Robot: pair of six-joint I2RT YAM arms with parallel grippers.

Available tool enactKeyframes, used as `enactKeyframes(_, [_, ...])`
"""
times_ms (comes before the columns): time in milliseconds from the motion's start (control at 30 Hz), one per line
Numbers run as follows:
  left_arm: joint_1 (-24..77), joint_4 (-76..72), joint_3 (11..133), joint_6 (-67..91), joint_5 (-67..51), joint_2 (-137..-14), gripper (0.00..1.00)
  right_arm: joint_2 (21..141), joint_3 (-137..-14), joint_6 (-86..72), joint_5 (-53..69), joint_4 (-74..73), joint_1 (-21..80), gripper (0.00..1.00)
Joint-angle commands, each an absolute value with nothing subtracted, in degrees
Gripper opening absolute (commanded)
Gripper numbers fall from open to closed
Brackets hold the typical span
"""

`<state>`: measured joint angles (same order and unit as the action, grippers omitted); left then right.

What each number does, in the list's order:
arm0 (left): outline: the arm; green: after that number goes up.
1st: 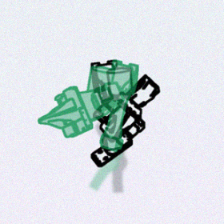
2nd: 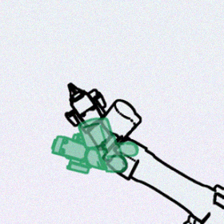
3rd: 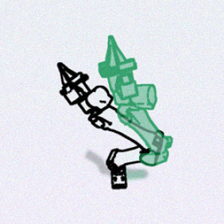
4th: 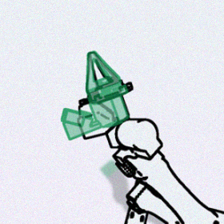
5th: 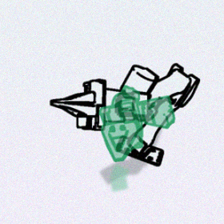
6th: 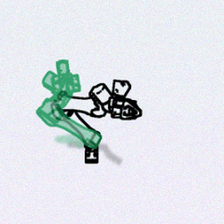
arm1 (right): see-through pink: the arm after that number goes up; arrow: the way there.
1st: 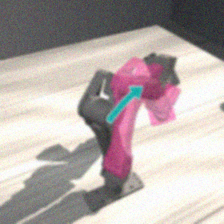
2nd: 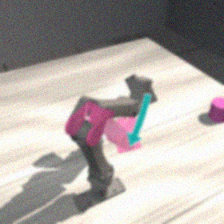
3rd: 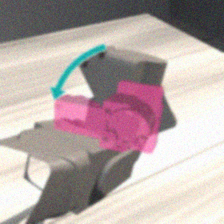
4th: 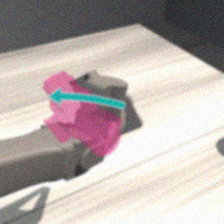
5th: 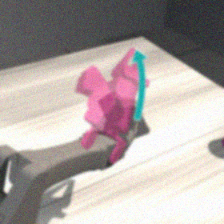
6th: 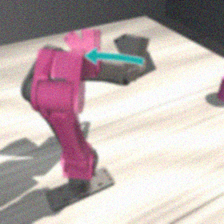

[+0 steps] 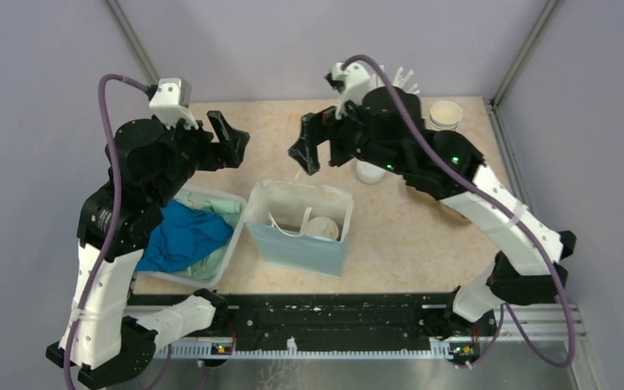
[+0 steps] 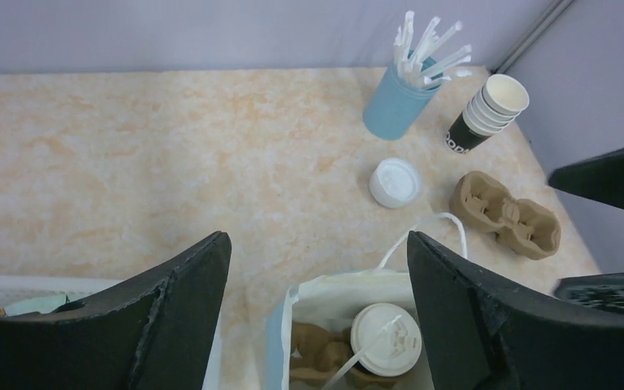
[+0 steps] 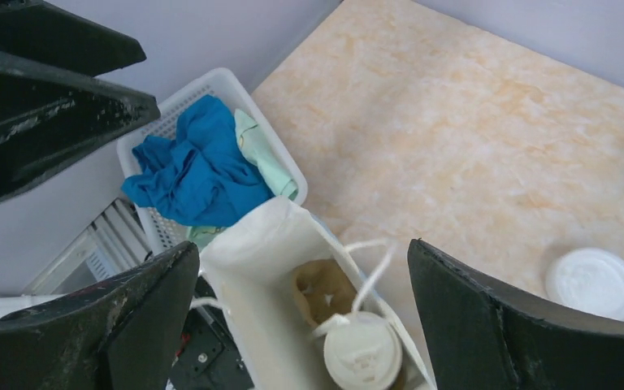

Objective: Pack the takeout coffee

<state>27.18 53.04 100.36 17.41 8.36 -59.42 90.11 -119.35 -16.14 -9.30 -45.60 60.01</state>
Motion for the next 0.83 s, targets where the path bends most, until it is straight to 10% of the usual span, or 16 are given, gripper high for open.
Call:
enactKeyframes(0, [27.34,46.31,103.40,16.01,6.29,-59.11,0.87,80.77,-121.95,-20.58,-15.91,-53.62,60.56,0.99])
enactKeyframes(333, [27.38,43.60,106.51,16.19,3.33,-59.01,0.98,54.23,-106.78,-27.24,-19.82,-47.67,60.56,0.99])
enactKeyframes(800, [27.34,40.49,108.02,18.63,4.96,-58.38,0.98,54.85,-113.66,-28.99,-27.25,-59.51,60.51,0.99])
